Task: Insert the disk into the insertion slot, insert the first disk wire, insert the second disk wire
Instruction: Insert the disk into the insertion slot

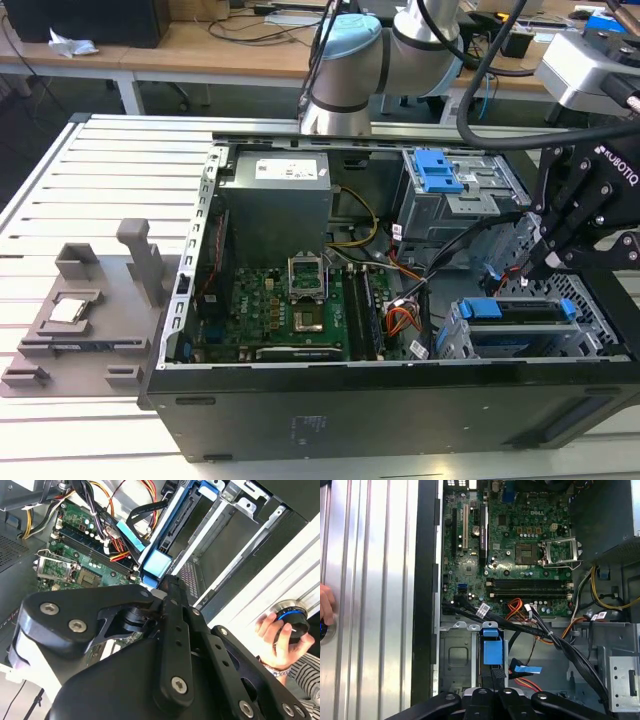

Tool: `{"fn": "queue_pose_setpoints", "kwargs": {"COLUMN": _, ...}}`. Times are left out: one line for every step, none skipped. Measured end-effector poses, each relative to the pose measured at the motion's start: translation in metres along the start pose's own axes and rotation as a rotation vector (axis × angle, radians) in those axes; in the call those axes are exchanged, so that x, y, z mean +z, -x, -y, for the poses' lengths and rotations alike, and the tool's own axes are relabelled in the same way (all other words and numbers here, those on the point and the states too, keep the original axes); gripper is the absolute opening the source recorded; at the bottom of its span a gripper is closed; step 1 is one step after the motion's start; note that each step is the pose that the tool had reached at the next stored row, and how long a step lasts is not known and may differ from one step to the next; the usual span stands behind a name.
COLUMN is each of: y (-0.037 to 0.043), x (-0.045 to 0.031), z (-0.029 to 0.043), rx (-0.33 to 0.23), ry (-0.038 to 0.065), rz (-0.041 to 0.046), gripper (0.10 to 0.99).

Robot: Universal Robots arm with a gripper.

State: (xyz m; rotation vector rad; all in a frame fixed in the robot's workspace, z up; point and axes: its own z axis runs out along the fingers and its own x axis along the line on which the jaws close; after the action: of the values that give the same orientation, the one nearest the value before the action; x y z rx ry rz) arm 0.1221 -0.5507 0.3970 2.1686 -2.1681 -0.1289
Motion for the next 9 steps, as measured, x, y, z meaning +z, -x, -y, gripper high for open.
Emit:
{"fn": "queue_pose_setpoints", "kwargs": {"y": 0.0000, "x": 0.0000, "z": 0.0004, "rx": 0.000, "ry": 0.000, "rz": 0.0001, "gripper": 0.106}}
{"fn": "queue_pose_setpoints", "kwargs": {"y": 0.0002, "x": -0.0002, "z": 0.0027, "rx": 0.000, "ry": 0.000, "rz": 0.0002, "gripper": 0.106}}
{"fn": "queue_pose_setpoints", "kwargs": {"y": 0.0007, "x": -0.0007, "z": 0.0064, "rx": 0.000, "ry": 0.000, "rz": 0.0001, "gripper": 0.106}}
{"fn": "queue_pose_setpoints", "kwargs": {"y": 0.0017, "x": -0.0011, "z": 0.0107, "rx": 0.000, "ry": 0.001, "rz": 0.0001, "gripper": 0.106}}
{"fn": "queue_pose_setpoints", "kwargs": {"y": 0.0026, "x": -0.0014, "z": 0.0136, "rx": 0.000, "ry": 0.001, "rz": 0.0000, "gripper": 0.106}}
{"fn": "queue_pose_setpoints", "kwargs": {"y": 0.0032, "x": -0.0017, "z": 0.0154, "rx": -0.001, "ry": 0.001, "rz": -0.0001, "gripper": 0.106}}
{"fn": "queue_pose_setpoints", "kwargs": {"y": 0.0037, "x": -0.0018, "z": 0.0166, "rx": -0.001, "ry": 0.001, "rz": -0.0001, "gripper": 0.106}}
{"fn": "queue_pose_setpoints", "kwargs": {"y": 0.0041, "x": -0.0019, "z": 0.0176, "rx": -0.001, "ry": 0.001, "rz": -0.0001, "gripper": 0.106}}
{"fn": "queue_pose_setpoints", "kwargs": {"y": 0.0045, "x": -0.0020, "z": 0.0188, "rx": -0.001, "ry": 0.001, "rz": -0.0001, "gripper": 0.106}}
